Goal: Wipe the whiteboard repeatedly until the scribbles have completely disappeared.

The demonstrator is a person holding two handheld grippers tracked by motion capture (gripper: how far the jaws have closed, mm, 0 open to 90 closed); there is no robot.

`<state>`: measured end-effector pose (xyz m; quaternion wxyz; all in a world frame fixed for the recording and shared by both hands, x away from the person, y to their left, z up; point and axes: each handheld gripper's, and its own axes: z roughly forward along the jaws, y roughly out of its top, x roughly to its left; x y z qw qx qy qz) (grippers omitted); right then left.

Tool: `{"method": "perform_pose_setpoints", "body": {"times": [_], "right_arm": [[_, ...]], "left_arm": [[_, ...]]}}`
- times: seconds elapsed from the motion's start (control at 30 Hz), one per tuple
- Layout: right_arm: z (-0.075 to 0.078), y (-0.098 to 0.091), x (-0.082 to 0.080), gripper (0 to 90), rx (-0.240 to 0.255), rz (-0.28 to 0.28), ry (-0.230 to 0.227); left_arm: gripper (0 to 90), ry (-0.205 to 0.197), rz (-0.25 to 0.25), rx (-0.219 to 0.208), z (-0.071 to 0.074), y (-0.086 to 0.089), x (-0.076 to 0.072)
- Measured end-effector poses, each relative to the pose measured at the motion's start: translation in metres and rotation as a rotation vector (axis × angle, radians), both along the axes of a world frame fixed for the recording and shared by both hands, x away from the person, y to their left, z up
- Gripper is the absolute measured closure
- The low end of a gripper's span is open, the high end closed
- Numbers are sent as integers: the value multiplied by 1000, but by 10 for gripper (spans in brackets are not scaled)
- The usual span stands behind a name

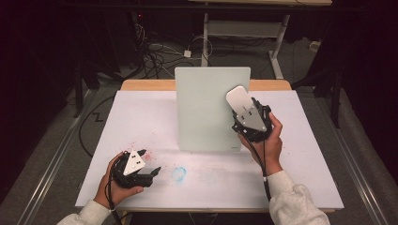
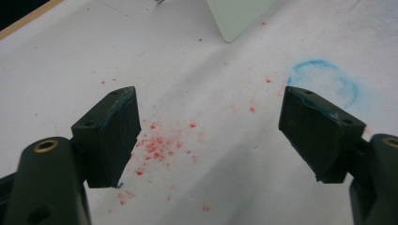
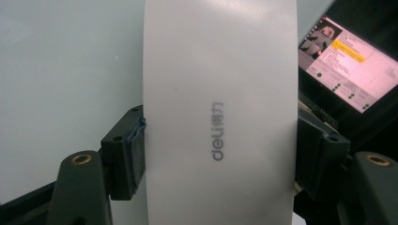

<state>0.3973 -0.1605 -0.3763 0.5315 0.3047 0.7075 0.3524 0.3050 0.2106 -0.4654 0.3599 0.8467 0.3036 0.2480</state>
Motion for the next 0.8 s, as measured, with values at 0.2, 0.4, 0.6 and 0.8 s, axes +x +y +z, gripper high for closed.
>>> {"method": "perform_pose_setpoints", "body": {"times": [0.2, 0.4, 0.6, 0.8], "right_arm": [[-1, 7, 0, 307, 7, 20, 33], [-28, 15, -10, 305, -75, 53, 56], [-60, 16, -22, 304, -153, 74, 87], [-85, 20, -32, 302, -280, 120, 109]], "left_arm": [[202, 1, 2, -1, 0, 1, 0], [203, -4, -2, 3, 1, 0, -1], [203, -8, -4, 5, 2, -1, -1], [203, -14, -6, 5, 2, -1, -2]]}}
